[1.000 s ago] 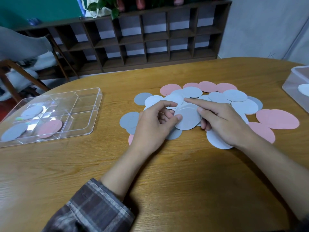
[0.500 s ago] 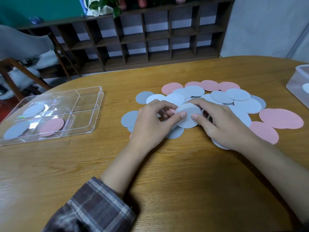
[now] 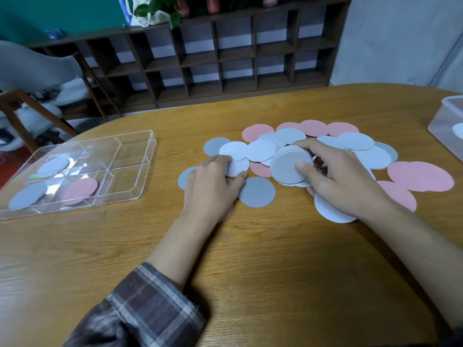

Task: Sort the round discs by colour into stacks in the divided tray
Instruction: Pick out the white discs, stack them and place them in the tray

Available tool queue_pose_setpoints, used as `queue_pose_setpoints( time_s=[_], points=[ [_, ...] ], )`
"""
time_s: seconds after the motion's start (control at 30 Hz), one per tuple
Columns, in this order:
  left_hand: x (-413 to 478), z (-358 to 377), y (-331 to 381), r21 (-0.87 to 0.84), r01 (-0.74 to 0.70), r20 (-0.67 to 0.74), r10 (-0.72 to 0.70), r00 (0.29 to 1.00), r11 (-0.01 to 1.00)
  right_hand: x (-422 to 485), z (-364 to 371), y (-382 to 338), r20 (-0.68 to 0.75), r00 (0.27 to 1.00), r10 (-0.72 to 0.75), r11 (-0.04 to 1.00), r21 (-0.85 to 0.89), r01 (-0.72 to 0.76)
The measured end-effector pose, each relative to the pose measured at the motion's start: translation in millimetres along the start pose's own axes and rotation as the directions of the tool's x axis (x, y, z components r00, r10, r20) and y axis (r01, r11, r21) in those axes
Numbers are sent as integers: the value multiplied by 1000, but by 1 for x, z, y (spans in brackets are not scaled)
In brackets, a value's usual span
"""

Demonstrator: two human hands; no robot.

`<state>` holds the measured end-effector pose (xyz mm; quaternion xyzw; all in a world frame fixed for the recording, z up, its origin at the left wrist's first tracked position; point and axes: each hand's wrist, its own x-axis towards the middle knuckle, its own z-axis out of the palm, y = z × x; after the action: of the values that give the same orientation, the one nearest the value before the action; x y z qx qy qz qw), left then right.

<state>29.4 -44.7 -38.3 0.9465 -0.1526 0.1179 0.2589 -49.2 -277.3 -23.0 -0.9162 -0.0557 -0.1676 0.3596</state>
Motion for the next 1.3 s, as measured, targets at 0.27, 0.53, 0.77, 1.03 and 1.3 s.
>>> queue_pose_setpoints(
  time_s=[0.27, 0.53, 0.77, 1.03, 1.3],
  points=[
    [2, -6, 2, 40, 52, -33, -51, 998, 998, 0, 1, -1, -2, 1000, 17, 1000, -17, -17],
    [1, -7, 2, -154, 0, -77, -12, 997, 988, 0, 0, -1, -16, 1000, 14, 1000, -5, -14],
    [-8, -8, 15, -306, -88, -20, 86, 996, 948, 1, -1, 3, -78, 996, 46, 999, -22, -48],
    [-12, -9, 23, -402, -222, -45, 222, 974, 888, 1, -2, 4, -99, 992, 82, 995, -41, -87],
    [-12, 0, 22, -439, -232, 11, 264, 965, 868, 0, 2, -4, 40, 999, 18, 999, -27, -17]
  ],
)
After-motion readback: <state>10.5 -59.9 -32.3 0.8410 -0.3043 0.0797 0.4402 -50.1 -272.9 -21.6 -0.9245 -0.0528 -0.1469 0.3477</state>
